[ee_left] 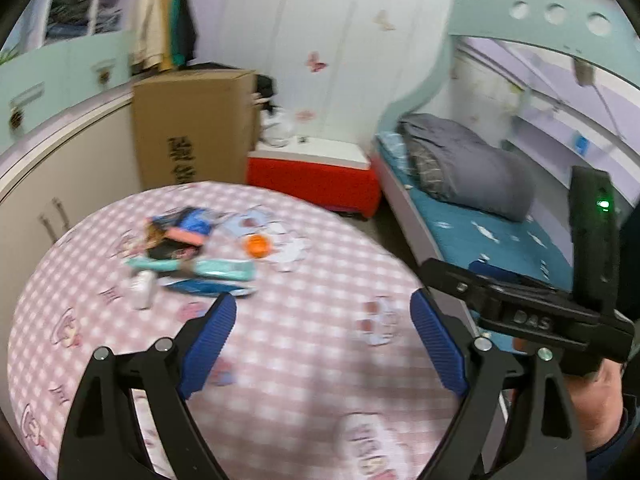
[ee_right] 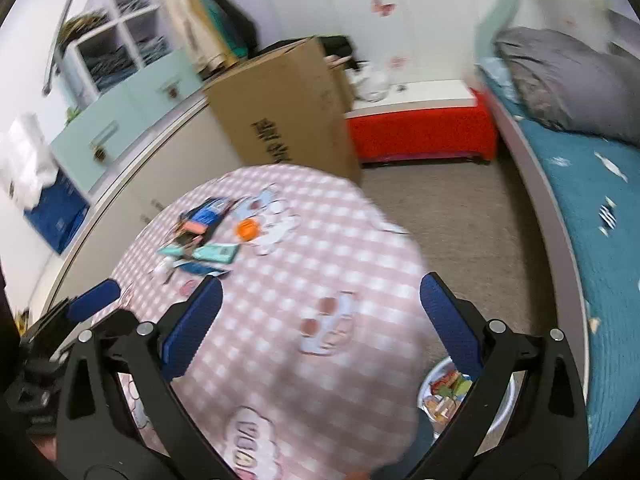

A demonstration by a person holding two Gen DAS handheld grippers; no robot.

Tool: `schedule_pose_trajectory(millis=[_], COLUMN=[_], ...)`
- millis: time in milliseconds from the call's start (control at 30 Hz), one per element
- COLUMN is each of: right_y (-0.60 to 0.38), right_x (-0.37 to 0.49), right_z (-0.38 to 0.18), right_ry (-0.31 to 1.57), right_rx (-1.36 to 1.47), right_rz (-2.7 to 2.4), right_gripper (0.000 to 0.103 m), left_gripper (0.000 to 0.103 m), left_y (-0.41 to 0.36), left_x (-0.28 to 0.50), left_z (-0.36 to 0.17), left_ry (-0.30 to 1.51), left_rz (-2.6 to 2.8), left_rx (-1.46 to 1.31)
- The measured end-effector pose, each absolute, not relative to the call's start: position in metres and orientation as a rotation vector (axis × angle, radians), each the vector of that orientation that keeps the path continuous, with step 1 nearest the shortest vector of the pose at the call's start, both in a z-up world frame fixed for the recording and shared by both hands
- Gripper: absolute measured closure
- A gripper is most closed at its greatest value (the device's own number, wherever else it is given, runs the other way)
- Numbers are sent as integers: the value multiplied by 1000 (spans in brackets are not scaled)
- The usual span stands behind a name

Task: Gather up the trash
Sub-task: 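Return both tools to the table, then grasp the white bottle with the left gripper while the right gripper grasps the blue tube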

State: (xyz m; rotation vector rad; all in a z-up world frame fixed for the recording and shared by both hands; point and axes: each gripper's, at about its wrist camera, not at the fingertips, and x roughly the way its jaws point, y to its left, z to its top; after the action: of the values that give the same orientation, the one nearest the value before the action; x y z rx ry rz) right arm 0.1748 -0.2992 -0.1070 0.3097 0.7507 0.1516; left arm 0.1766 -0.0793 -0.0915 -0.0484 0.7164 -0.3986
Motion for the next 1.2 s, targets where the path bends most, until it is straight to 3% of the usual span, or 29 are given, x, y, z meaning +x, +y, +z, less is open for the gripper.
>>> schedule_pose_trajectory(millis=[367,700,767,933,1033,1200], right_y=[-217,-167,-161,-143,-133,-109], right_x=[225,260,265,276,277,278], right_z=[-130,-160,-165,-175,-175,-173], right_ry=[830,899,906,920,922,922], right_rx=[130,25,12,-30,-53,-126], right_rz=[330,452,473,510,543,582], right_gripper=[6,11,20,38,51,51], left_gripper=[16,18,26,79,79,79], left_y=[10,33,33,28,33,51], left_x=[218,277,286,291,282,260], left_z=[-129,-174,-179,-188,-188,-188], left_ry=[736,856,871,902,900,892], left_rz=[-193,-139,-160,-214,-239,-224], left_rx=[-78,2,7,28,4,-18])
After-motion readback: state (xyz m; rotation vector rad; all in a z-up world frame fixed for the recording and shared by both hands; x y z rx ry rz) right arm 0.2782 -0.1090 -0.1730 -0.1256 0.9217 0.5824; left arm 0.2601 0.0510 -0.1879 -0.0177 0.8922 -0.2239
